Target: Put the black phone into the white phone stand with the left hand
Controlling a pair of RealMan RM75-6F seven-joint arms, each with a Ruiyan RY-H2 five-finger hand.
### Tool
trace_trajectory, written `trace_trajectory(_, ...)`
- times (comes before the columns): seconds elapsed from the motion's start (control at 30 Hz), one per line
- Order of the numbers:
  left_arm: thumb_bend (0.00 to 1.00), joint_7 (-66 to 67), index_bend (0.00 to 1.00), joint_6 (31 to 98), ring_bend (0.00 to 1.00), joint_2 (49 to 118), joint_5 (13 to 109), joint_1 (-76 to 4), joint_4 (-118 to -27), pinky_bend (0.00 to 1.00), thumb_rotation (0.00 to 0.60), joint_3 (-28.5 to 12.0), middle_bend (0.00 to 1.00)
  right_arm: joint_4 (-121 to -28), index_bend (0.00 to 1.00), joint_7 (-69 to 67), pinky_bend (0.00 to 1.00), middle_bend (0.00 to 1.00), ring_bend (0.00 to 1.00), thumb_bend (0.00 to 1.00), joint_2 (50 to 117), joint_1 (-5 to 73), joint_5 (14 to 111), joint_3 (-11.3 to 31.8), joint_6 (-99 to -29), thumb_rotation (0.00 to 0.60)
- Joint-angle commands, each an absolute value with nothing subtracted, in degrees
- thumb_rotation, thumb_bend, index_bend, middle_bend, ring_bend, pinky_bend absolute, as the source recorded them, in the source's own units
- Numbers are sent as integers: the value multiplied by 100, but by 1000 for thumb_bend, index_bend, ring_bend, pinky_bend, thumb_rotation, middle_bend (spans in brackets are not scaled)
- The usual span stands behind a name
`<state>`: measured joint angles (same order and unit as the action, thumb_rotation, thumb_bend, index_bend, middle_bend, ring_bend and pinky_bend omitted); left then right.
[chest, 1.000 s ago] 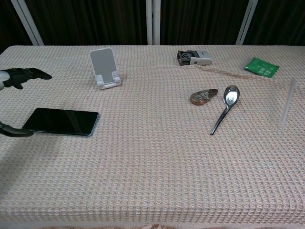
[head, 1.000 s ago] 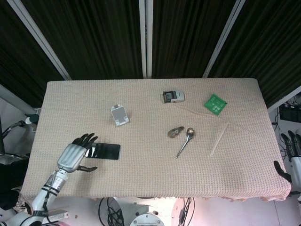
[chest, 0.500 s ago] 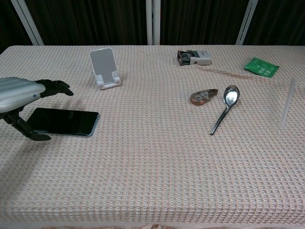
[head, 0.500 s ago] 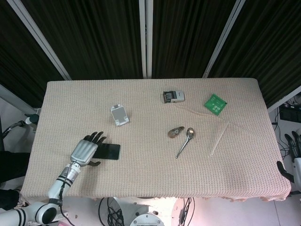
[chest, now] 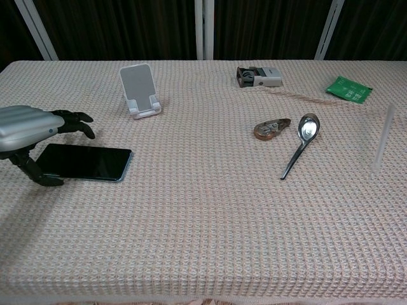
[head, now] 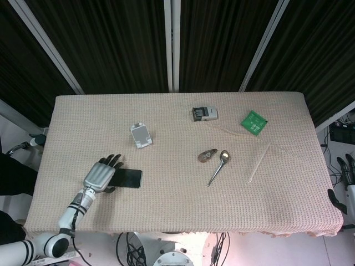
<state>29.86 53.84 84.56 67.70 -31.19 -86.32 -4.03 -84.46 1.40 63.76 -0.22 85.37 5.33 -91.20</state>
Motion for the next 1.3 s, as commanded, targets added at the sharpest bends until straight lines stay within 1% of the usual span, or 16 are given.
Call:
trace_trajectory(0.03, 167, 2965, 221, 5376, 42, 8451, 6749, -3143, -8617, 206, 579, -392, 15, -8444, 0, 126, 0, 0, 0, 213, 6366, -16, 8556, 516, -9098, 600)
trace_trajectory(0.27, 173, 2999, 239, 5329, 42, 8438, 6641, -3213, -8587, 206, 578, -329, 16, -8418, 0, 65, 0, 0, 0, 218, 6344, -19, 8567, 495, -9069, 600)
trace_trajectory(0.43, 175, 3041, 280, 5329, 41, 8441, 6563, -3262, -8574, 206, 586, -305, 15, -8407, 0, 47, 0, 0, 0, 221, 6350, -33, 8537, 488, -9051, 600)
trace_trajectory(0.53, 190, 3040, 343, 5331, 42, 8445, 6535, -3289, -8563, 206, 600, -297, 16, -8392, 0, 34, 0, 0, 0, 222, 6352, -38, 8529, 482, -9039, 600)
trace_trajectory(0.67, 209, 3039, 468, 5353, 42, 8435, 6512, -3320, -8576, 206, 600, -293, 24, -8400, 0, 22, 0, 0, 0, 223, 6340, -38, 8524, 482, -9029, 600)
trace_trajectory(0.77, 214, 2990, 512, 5389, 42, 8414, 6542, -3330, -8603, 206, 600, -289, 82, -8421, 0, 12, 0, 0, 0, 223, 6325, -34, 8528, 481, -9018, 600)
trace_trajectory(0.8, 219, 2980, 524, 5400, 42, 8404, 6554, -3334, -8613, 206, 600, -287, 134, -8428, 0, 12, 0, 0, 0, 223, 6321, -30, 8529, 480, -9011, 600)
trace_trajectory(0.93, 243, 2982, 546, 5432, 42, 8361, 6580, -3355, -8654, 206, 600, -264, 263, -8451, 0, 15, 0, 0, 0, 222, 6317, -18, 8530, 469, -8970, 600)
trace_trajectory(1.03, 256, 2980, 553, 5436, 43, 8334, 6556, -3366, -8689, 207, 600, -254, 307, -8469, 0, 13, 0, 0, 0, 223, 6315, -11, 8526, 463, -8944, 600)
trace_trajectory(1.1, 272, 2983, 560, 5456, 69, 8323, 6554, -3371, -8710, 211, 600, -252, 336, -8477, 0, 11, 0, 0, 0, 223, 6314, -8, 8519, 465, -8936, 600)
trace_trajectory(1.17, 285, 2971, 565, 5504, 117, 8309, 6582, -3371, -8736, 224, 600, -252, 362, -8488, 0, 11, 0, 0, 0, 223, 6311, -9, 8508, 469, -8934, 600)
trace_trajectory(1.27, 297, 2997, 574, 5628, 244, 8305, 6649, -3354, -8745, 301, 600, -246, 403, -8506, 0, 13, 0, 0, 0, 222, 6302, -10, 8509, 471, -8938, 600)
trace_trajectory(1.3, 299, 3016, 576, 5656, 302, 8304, 6666, -3352, -8741, 355, 600, -240, 420, -8511, 0, 14, 0, 0, 0, 222, 6299, -11, 8510, 471, -8940, 600)
